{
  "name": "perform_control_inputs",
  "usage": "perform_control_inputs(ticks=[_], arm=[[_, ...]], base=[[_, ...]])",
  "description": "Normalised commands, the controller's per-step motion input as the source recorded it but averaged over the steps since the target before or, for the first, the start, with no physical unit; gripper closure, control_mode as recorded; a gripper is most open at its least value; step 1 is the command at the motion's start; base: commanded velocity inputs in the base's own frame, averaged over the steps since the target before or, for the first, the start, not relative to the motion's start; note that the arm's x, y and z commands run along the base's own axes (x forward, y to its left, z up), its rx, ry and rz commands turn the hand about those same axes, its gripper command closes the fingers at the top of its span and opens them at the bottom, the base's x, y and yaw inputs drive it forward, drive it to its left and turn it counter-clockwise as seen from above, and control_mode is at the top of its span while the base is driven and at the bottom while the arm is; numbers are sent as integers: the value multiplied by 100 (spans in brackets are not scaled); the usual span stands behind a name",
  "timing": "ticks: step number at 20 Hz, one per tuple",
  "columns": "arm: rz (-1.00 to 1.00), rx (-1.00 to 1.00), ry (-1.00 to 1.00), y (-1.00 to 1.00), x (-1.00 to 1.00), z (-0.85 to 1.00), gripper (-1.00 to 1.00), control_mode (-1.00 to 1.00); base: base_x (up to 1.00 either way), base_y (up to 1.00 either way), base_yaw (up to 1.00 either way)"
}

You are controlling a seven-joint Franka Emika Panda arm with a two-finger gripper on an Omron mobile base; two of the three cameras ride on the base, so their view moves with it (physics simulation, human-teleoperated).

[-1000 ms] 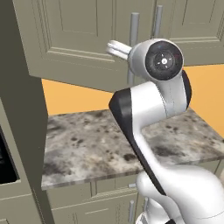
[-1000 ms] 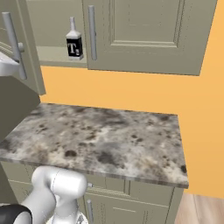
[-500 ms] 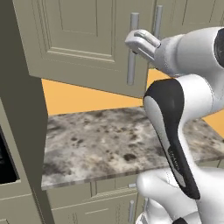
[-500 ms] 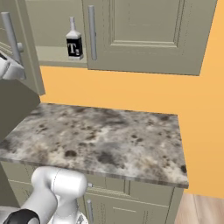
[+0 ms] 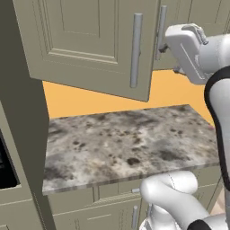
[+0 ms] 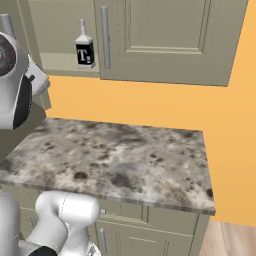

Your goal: Get the candle and the liquor from the cabinet and move them to the dining counter.

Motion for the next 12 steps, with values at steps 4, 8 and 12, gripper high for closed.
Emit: perform_control_inputs(ticks=[4, 8, 12], arm=[[27, 26, 0, -27, 24, -7, -100, -100], [13, 26, 2, -29, 28, 0, -100, -100], [11, 20, 4, -16, 35, -1, -100, -100]], base=[[0, 0, 0], [0, 0, 0], [0, 0, 0]])
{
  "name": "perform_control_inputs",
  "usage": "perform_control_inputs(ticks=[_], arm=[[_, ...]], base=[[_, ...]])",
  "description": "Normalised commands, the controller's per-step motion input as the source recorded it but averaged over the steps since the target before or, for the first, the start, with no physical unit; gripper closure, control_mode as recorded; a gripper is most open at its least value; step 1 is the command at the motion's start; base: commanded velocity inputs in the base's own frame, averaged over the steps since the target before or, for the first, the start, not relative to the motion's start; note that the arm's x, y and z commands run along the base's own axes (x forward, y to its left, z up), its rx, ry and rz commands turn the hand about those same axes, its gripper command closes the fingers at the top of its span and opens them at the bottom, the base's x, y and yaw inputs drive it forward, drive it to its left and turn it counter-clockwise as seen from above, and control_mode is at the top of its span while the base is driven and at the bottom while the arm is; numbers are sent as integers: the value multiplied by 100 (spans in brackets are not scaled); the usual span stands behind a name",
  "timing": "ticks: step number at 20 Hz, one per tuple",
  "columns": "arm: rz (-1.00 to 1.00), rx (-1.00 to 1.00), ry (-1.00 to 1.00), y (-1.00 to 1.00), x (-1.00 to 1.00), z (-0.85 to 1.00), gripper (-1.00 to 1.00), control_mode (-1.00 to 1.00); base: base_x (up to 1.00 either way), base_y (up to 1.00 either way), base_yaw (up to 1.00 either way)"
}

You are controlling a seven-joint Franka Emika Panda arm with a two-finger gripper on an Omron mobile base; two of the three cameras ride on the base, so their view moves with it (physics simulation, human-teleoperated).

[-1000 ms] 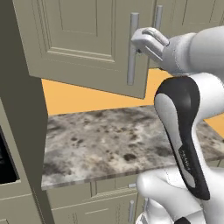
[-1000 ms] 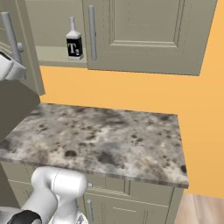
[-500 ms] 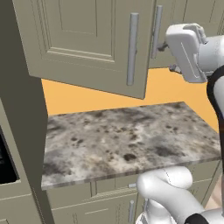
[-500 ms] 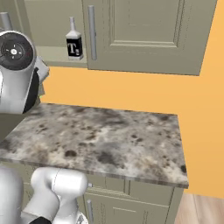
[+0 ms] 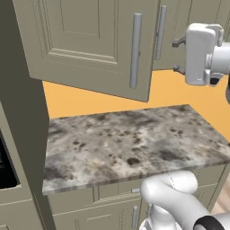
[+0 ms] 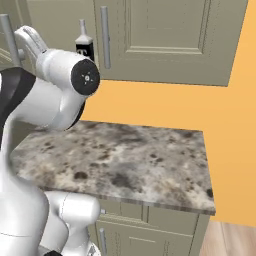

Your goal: Get the candle and the liquor from the cabinet and move them to the dining counter.

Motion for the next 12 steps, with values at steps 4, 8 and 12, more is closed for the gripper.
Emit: perform_control_inputs(ticks=[4, 8, 12], arm=[[12, 17, 12, -3, 58, -18, -100, -100], [15, 15, 10, -2, 65, -10, -100, -100], [15, 5, 2, 18, 53, -8, -100, -100]], base=[[0, 0, 0], [0, 0, 0], [0, 0, 0]])
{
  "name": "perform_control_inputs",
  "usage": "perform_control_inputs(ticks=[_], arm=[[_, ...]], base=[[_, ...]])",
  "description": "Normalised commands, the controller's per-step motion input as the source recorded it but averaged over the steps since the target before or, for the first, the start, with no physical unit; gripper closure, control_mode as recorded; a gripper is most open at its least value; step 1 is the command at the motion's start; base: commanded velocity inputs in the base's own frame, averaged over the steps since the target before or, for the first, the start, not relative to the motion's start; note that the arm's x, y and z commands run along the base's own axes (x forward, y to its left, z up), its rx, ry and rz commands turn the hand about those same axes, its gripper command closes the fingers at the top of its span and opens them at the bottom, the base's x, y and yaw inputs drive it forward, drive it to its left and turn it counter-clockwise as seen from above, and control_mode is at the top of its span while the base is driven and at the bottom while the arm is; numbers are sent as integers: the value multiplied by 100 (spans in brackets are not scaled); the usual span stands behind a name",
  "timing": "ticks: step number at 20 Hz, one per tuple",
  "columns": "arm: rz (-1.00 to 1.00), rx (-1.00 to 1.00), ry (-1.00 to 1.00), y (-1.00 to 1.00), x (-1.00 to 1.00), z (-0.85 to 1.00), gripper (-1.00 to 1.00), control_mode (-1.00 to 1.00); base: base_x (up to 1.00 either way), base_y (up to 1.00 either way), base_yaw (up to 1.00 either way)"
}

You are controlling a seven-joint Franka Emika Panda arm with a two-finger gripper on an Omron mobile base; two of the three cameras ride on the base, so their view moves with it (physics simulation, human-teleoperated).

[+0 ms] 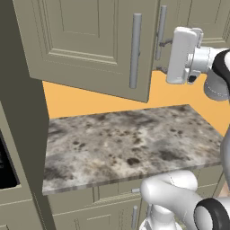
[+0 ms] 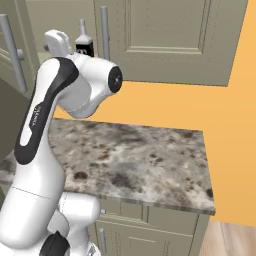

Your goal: Get the candle and the liquor from the cabinet and move them to the dining counter.

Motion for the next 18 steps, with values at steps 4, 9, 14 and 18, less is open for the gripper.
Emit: perform_control_inputs(ticks=[4, 9, 14, 18], arm=[[16, 0, -3, 18, 46, -5, -100, -100], [15, -1, -12, 31, 32, -1, -100, -100], [16, -7, -16, 50, 4, -2, -100, -100], [26, -6, -12, 42, -40, 0, -100, -100]], base=[[0, 0, 0], [0, 0, 0], [0, 0, 0], [0, 0, 0]])
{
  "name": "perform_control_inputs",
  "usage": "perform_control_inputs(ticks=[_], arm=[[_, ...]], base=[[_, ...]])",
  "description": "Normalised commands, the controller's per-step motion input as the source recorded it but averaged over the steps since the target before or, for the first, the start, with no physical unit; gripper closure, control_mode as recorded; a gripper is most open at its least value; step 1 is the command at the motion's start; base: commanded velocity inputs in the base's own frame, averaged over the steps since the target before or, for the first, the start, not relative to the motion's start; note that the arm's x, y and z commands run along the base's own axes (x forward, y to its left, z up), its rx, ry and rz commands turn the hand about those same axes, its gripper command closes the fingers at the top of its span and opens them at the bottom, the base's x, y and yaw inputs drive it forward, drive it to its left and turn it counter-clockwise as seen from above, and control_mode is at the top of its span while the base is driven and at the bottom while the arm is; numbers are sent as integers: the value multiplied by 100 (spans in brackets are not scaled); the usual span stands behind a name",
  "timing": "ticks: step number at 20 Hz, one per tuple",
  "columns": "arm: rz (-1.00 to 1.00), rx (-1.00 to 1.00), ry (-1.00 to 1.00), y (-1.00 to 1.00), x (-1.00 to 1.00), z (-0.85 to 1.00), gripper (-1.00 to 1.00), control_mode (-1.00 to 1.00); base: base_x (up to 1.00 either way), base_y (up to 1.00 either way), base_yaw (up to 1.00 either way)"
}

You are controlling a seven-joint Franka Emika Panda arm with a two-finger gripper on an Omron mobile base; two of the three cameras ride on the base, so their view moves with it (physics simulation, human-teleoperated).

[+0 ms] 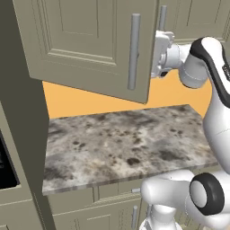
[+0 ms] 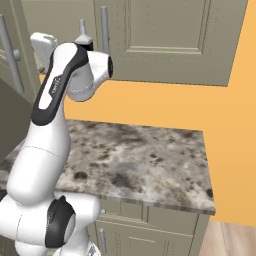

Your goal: Get the candle and the liquor from the cabinet and move them to the dining counter.

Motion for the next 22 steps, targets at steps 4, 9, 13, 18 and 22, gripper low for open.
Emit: perform_control_inputs(ticks=[4, 9, 13, 18, 22], arm=[[27, -4, -8, 44, -53, 2, -100, -100], [20, -3, -5, 59, -49, 0, -100, -100], [1, -3, -14, 77, -45, -5, -100, -100], [-9, 0, -17, 76, -34, -7, -100, -100], [-12, 0, -17, 76, -26, -9, -100, -100]], base=[[0, 0, 0], [0, 0, 0], [0, 0, 0], [0, 0, 0], [0, 0, 0]])
